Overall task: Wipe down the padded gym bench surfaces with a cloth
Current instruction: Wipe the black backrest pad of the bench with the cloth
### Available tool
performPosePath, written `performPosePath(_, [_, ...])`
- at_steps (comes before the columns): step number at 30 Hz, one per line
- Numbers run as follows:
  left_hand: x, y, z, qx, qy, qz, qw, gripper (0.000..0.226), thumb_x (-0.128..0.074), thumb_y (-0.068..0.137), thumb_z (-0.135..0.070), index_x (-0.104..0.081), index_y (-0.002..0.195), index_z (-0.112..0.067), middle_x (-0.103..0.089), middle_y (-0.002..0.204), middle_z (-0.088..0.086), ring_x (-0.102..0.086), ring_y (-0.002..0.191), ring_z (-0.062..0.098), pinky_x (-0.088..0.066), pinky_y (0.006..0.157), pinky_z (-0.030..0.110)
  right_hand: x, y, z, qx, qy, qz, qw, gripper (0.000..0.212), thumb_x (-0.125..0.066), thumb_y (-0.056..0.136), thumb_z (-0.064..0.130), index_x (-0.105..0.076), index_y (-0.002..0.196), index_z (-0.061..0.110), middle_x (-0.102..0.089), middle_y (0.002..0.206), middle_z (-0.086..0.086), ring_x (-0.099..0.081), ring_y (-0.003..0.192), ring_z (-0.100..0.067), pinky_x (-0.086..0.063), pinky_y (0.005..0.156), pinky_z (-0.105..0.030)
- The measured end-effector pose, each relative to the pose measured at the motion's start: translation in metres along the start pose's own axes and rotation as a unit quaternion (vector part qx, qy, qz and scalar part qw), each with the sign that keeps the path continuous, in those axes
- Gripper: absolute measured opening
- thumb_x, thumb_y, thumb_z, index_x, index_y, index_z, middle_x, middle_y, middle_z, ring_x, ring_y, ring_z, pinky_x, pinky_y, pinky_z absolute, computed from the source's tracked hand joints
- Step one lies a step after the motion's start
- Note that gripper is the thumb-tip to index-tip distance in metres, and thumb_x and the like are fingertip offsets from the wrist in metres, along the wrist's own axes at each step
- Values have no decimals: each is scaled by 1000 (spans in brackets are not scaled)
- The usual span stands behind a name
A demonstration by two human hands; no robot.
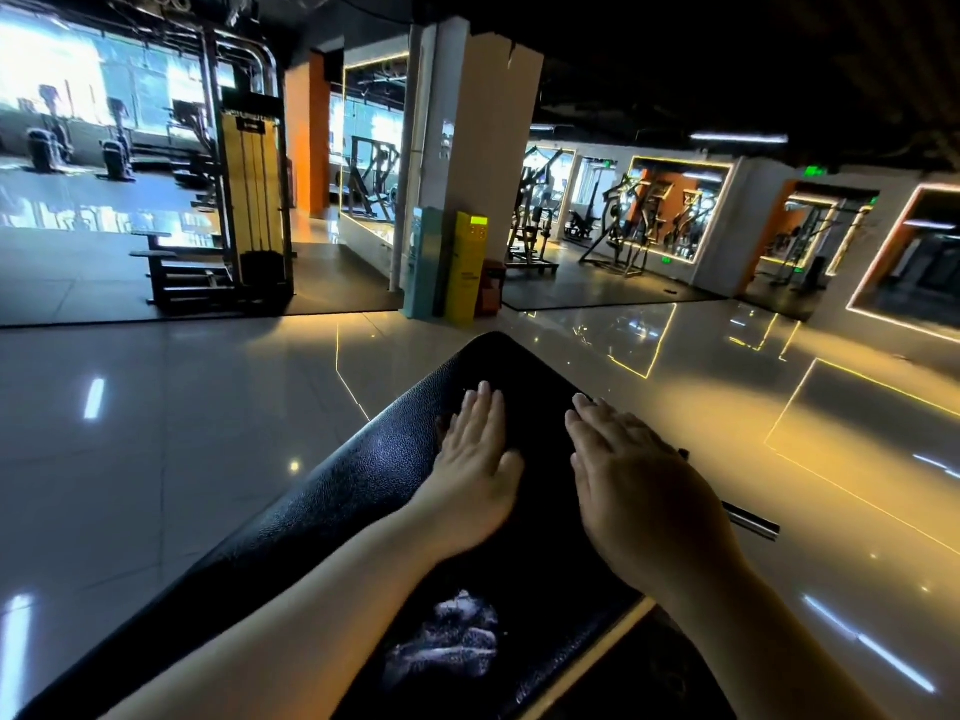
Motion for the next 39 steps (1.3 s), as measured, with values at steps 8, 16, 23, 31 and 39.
performPosePath(8, [3,-25,-2,-158,51,-18,986,68,-15,95,-44,8,156,-25,21,163,-10,22,148,3,8,123,29,-1,15,5,50,14,48,998,70,-8,94,43,-42,151,20,-39,158,3,-32,147,-11,-20,117,-24])
performPosePath(16, [1,-11,-24,-138,48,-31,989,66,-20,101,-46,5,157,-25,22,161,-13,26,146,2,14,121,27,-6,16,4,37,-6,55,998,56,-27,97,35,-56,141,16,-54,147,0,-49,137,-15,-32,110,-28])
performPosePath(23, [19,36,35,-22,10,-28,999,69,-22,95,-39,3,158,-26,22,160,-14,23,149,14,6,124,36,-7,23,7,55,17,93,994,77,-1,90,49,-34,155,24,-28,163,8,-22,150,-8,-13,117,-23])
performPosePath(31, [14,2,10,-175,30,-54,983,65,-21,98,-41,-2,159,-27,9,165,-15,19,150,8,6,123,30,-4,27,8,59,40,99,993,85,8,82,52,-23,158,29,-14,166,13,-7,152,-3,1,114,-16])
performPosePath(39, [14,38,-6,-99,20,-59,993,64,-18,99,-47,1,157,-26,18,160,-15,21,149,8,16,120,28,-4,24,11,58,38,98,993,79,8,87,48,-21,158,28,-11,167,11,-4,153,-5,3,113,-17])
Point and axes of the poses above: each hand's wrist, its own y-axis towards the middle knuckle, its own x-axis out of the back of the hand, z = x × y, the point moved 8 cm from there along y, towards the middle knuckle
